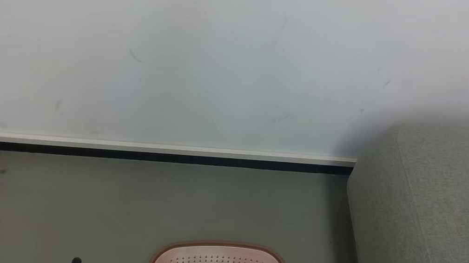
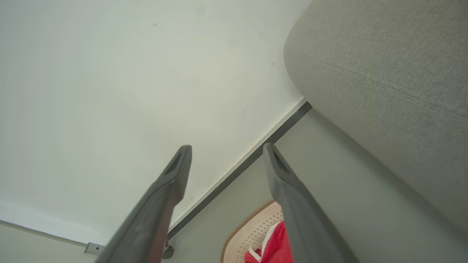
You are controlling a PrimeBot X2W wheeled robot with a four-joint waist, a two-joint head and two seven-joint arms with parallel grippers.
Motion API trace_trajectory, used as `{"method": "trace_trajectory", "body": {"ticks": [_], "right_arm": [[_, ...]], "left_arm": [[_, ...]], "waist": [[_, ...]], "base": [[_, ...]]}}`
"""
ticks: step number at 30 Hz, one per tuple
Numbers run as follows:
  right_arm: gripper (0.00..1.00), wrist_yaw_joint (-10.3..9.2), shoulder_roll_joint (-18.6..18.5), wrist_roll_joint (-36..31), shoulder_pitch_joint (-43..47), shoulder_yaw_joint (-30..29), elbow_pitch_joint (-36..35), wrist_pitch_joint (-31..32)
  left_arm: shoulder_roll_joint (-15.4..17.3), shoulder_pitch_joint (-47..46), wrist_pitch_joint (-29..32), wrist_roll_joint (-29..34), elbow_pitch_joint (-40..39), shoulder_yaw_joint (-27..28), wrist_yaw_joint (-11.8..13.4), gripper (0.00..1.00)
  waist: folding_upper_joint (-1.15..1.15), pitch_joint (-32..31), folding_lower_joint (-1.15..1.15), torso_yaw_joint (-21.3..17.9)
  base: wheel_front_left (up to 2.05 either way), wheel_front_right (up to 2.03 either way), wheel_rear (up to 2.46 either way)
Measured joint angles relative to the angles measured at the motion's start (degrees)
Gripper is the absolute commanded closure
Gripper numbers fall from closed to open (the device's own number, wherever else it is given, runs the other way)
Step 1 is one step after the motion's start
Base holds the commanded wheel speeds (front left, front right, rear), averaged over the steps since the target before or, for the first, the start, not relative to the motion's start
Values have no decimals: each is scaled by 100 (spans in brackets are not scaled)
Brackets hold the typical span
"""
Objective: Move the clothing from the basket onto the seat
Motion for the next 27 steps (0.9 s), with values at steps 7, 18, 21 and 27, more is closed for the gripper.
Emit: {"method": "trace_trajectory", "body": {"ticks": [7, 18, 21, 27], "right_arm": [[0, 0, 75, -812, 70, -15, -96, 360], [0, 0, 175, -1804, 121, -211, -275, 699], [0, 0, 205, -2053, 136, -253, -316, 756], [0, 0, 260, -2533, 211, -292, -403, 861]], "left_arm": [[0, -1, -129, 599, -7, -41, 7, 0], [98, -19, -305, 1706, 2, -93, 160, 0], [97, -30, -354, 1874, 9, -115, 199, 0], [94, -94, -445, 2186, 38, -135, 226, 0]], "waist": [[0, -27, 0, 9], [0, -60, 0, 30], [0, -65, 0, 27], [0, -76, 0, 14]], "base": [[0, 0, 0], [0, 0, 0], [0, 0, 0], [0, 0, 0]]}}
